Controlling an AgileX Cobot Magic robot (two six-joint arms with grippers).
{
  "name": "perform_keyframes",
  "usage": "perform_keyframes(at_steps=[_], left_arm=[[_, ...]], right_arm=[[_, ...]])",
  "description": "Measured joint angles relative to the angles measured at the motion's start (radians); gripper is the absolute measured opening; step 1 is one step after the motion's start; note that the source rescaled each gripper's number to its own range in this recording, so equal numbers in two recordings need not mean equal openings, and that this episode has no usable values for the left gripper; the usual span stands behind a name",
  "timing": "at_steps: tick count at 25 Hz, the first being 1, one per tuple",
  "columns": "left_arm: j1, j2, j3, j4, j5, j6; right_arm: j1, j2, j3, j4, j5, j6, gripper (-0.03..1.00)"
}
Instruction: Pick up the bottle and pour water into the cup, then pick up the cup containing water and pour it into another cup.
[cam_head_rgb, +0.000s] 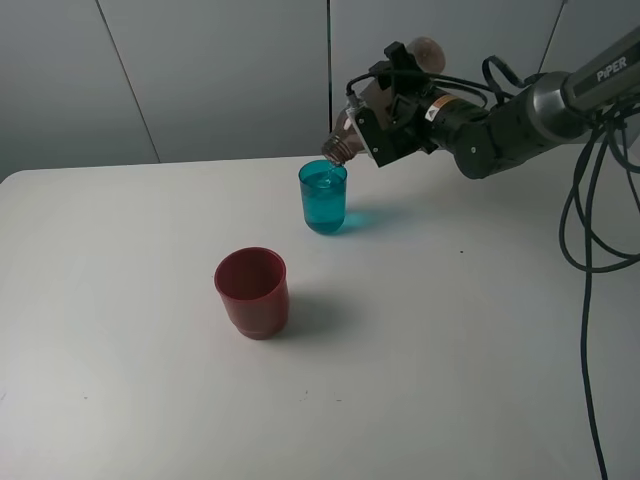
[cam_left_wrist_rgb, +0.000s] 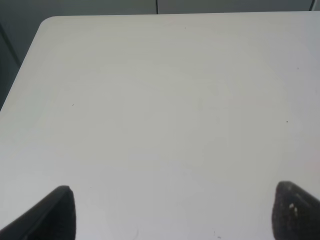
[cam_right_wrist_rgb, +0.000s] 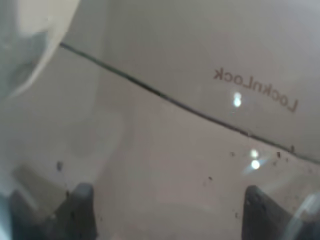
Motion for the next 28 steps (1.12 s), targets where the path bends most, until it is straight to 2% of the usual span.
perform_keyframes(at_steps=[16, 19, 28], left_arm=[[0.0, 0.0, 0.0, 0.0, 0.0, 0.0], [0.0, 0.0, 0.0, 0.0, 0.0, 0.0], [0.0, 0.0, 0.0, 0.0, 0.0, 0.0]], right_arm=[[0.0, 0.0, 0.0, -0.029, -0.019, 0.008, 0.02], [0.0, 0.0, 0.0, -0.033, -0.005, 0.076, 0.02], [0.0, -0.002, -0.001, 0.025, 0.053, 0.441, 0.02]])
